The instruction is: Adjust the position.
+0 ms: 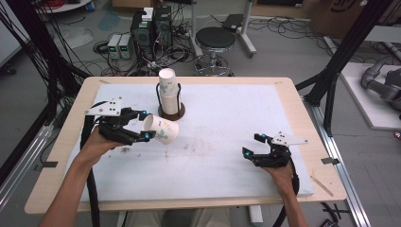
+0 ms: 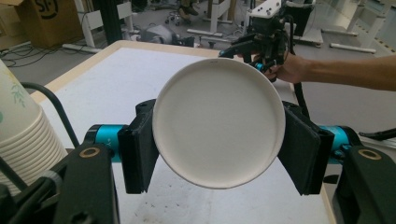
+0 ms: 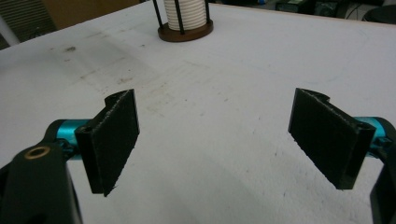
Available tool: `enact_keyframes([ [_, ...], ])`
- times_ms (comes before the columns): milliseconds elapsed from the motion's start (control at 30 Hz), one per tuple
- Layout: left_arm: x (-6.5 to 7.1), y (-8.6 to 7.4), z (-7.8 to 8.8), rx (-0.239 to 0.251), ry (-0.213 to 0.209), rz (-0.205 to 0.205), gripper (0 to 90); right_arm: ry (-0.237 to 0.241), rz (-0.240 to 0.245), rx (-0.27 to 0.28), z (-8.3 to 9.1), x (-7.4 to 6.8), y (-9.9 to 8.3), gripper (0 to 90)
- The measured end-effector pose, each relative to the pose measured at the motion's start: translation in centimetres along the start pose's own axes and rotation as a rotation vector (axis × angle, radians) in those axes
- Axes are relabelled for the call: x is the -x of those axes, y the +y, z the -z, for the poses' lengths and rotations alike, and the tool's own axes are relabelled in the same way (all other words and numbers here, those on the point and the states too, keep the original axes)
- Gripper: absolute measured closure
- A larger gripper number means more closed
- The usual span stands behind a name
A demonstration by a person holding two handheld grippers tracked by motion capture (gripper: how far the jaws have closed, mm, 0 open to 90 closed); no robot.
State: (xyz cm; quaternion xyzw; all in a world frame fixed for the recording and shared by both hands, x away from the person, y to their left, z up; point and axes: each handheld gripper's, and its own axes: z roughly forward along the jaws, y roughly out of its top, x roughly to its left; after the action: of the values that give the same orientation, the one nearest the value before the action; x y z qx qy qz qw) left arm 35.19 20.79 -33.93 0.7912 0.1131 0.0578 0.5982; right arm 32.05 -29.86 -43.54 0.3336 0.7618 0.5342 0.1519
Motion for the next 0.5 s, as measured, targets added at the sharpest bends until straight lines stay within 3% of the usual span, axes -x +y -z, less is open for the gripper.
enact_keyframes([
  [500,0.2,0.1,-1.5,0.018,-0.042,-0.001,35.7,0.102,0.105,-0.017,-0.4,-1.0,5.1,16.5],
])
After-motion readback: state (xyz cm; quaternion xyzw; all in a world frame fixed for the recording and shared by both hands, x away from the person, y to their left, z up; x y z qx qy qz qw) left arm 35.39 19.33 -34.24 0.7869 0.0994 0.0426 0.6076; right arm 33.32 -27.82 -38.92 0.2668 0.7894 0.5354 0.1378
